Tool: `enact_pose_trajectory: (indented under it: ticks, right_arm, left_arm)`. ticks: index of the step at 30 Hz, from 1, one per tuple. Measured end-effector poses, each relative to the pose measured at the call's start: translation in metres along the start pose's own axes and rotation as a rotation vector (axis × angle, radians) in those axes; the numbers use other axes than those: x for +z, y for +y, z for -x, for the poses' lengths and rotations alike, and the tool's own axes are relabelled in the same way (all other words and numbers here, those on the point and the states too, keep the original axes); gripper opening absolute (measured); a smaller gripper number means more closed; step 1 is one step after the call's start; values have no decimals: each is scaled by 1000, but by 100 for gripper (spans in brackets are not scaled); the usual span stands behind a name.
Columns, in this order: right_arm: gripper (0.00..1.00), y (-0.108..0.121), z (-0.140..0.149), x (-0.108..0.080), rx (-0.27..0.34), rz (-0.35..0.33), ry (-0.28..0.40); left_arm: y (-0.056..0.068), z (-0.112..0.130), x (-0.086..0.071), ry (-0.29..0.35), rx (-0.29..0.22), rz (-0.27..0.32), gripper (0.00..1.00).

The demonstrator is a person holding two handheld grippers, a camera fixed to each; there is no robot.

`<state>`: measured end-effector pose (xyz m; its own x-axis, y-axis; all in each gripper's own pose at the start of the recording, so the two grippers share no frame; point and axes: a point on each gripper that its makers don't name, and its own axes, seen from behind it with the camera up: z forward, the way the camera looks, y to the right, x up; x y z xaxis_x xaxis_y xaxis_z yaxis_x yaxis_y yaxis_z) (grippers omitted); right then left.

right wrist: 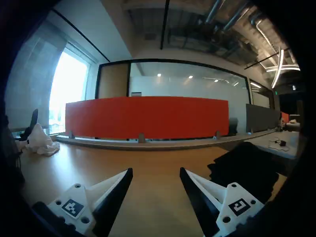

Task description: Fold towel

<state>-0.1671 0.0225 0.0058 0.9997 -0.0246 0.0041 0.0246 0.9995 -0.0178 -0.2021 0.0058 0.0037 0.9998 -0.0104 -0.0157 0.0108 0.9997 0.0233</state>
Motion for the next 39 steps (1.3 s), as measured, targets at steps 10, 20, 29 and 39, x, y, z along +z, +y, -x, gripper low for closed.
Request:
enact_pose_trajectory:
  ticks: [10,20,29,39]
  right_arm:
    - [92,-1,1,0,-5,-2,7]
    - [92,-6,-2,-2,-5,-13,15]
    - [92,-7,-2,-3,-4,-16,14]
    - [92,-7,-1,-2,-4,-23,14]
  left_arm:
    - [0,-1,0,0,0,0,94]
    - [0,-1,-1,0,0,0,94]
    - [0,0,0,0,0,0,94]
    - [0,0,0,0,0,0,94]
